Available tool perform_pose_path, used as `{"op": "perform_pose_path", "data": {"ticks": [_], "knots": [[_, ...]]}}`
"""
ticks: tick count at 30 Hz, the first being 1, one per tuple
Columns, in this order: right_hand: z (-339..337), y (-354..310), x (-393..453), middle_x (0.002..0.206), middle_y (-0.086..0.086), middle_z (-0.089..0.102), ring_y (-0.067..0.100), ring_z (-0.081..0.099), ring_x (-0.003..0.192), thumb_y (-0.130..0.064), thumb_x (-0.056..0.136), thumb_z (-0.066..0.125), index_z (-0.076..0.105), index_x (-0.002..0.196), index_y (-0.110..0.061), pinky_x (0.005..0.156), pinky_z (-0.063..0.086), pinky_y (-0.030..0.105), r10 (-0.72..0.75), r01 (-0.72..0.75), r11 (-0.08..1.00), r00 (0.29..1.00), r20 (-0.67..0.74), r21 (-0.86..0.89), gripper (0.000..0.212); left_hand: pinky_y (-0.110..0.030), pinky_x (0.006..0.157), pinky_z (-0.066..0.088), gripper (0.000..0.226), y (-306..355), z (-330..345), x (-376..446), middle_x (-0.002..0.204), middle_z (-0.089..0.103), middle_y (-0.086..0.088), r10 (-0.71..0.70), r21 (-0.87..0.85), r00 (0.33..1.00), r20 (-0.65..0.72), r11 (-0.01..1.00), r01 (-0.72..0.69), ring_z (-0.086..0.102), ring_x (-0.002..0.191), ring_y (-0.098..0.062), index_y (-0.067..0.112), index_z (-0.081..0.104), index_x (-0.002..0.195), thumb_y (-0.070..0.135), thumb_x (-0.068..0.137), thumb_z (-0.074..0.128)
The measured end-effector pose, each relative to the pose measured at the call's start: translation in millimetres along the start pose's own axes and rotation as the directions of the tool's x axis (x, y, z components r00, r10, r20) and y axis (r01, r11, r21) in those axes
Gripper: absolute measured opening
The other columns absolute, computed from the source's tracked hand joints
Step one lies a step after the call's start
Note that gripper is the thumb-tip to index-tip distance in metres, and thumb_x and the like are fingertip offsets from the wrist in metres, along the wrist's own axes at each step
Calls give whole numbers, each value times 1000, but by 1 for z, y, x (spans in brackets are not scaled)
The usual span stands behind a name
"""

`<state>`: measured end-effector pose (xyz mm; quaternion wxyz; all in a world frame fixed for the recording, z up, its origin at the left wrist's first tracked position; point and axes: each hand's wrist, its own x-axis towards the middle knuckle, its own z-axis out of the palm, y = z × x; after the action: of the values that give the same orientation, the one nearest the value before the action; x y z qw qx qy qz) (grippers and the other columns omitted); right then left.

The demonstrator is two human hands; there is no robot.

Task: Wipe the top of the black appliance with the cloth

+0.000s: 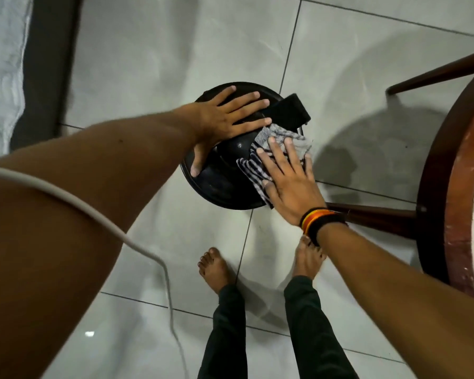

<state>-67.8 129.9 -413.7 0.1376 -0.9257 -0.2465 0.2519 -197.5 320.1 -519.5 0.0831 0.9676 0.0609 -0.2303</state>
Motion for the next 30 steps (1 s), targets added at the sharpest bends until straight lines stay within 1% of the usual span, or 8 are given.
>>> {"op": "perform_pose_path", "data": {"ticks": [1, 2, 3, 5, 11, 15, 22, 30], "knots": [[-9, 4, 8, 171, -8, -8, 23, -12, 158, -34, 103, 35, 5, 161, -35, 123, 4, 65, -20, 20, 1000, 1000, 11, -10, 65, -20, 101, 50, 121, -3, -90, 46, 128, 69, 0, 239, 199, 969, 54, 949, -245, 64, 121, 0, 4, 51, 124, 6, 13, 97], [-17, 8, 15, 171, -7, -7, 23, -12, 158, -33, 103, 34, 5, 161, -35, 123, 4, 65, -37, 37, 999, 999, 27, -18, 65, -32, 124, 23, 148, -3, -165, 83, 163, 34, -7, 373, 273, 905, 203, 867, -418, 26, 151, -6, 3, 31, 152, 25, 24, 103], [-24, 11, 24, 172, -7, -6, 23, -11, 158, -32, 103, 34, 6, 161, -34, 123, 5, 65, -56, 57, 998, 998, 40, -24, 64, -48, 126, -1, 173, -6, -206, 105, 173, -5, -11, 436, 281, 835, 336, 800, -530, -12, 155, -17, 8, 0, 164, 50, 30, 101], [-36, 14, 38, 172, -6, -4, 25, -9, 158, -31, 103, 35, 9, 161, -33, 123, 7, 65, -98, 100, 994, 994, 55, -45, 63, -65, 123, -12, 193, -11, -232, 127, 167, -36, -14, 321, 325, 867, 381, 832, -450, -37, 151, -31, 19, -30, 159, 80, 19, 88], [-48, 7, 72, 172, -7, -2, 24, -7, 158, -30, 103, 35, 8, 161, -37, 124, 10, 61, -122, 126, 992, 987, 109, -30, 64, -75, 121, -3, 187, 11, -160, 36, 168, -34, -13, 84, -35, 969, 233, 996, -78, -30, 155, -38, 21, -24, 162, 92, 23, 78], [-36, -12, 81, 172, -5, 4, 22, 0, 159, -30, 103, 34, 10, 161, -35, 124, 14, 59, -201, 209, 977, 970, 138, -48, 63, -74, 120, -8, 187, 31, -133, -1, 165, -40, -11, -134, -255, 960, 244, 947, 197, -37, 152, -36, 20, -28, 161, 94, 25, 77], [8, -24, -20, 172, 1, -1, 30, -5, 158, -28, 100, 43, 7, 162, -30, 125, 5, 60, -24, 25, 994, 1000, 18, -102, 72, -75, 119, -9, 184, 30, -139, 0, 165, -40, -14, -148, -266, 967, 205, 943, 201, -36, 153, -39, 18, -27, 161, 94, 30, 77], [10, -37, 10, 171, 0, 13, 29, 5, 158, -32, 96, 45, 19, 160, -32, 123, 4, 66, -228, 240, 949, 970, 79, -205, 69, -72, 122, -5, 180, 10, -148, 1, 160, -48, -13, -46, -130, 948, 314, 987, 91, -41, 150, -40, 17, -35, 157, 75, 42, 91]]}}
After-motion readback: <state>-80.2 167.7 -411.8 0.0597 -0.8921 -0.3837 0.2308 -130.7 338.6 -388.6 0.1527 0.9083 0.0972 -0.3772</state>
